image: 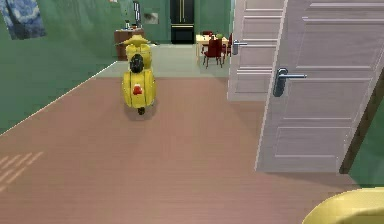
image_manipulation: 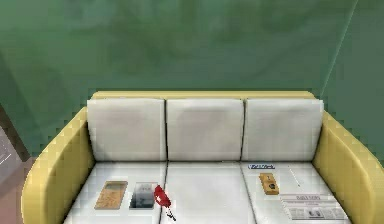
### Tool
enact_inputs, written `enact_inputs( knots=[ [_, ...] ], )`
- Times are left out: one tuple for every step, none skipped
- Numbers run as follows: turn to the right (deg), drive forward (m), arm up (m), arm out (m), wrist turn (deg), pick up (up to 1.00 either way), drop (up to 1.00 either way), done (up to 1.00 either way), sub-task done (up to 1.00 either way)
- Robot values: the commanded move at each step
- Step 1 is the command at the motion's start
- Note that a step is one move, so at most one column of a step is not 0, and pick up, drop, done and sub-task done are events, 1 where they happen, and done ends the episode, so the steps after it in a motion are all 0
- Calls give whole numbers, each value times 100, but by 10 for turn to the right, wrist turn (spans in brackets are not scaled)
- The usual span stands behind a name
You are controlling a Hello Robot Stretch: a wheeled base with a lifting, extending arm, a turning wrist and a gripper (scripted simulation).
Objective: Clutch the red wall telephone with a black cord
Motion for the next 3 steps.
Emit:
enact_inputs(
  knots=[
    [0, 0, 44, 0, 0, 0, 0, 0, 0],
    [0, 0, 0, 36, 0, 0, 0, 0, 0],
    [0, 0, 0, 0, 450, 0, 0, 0, 0]
  ],
)
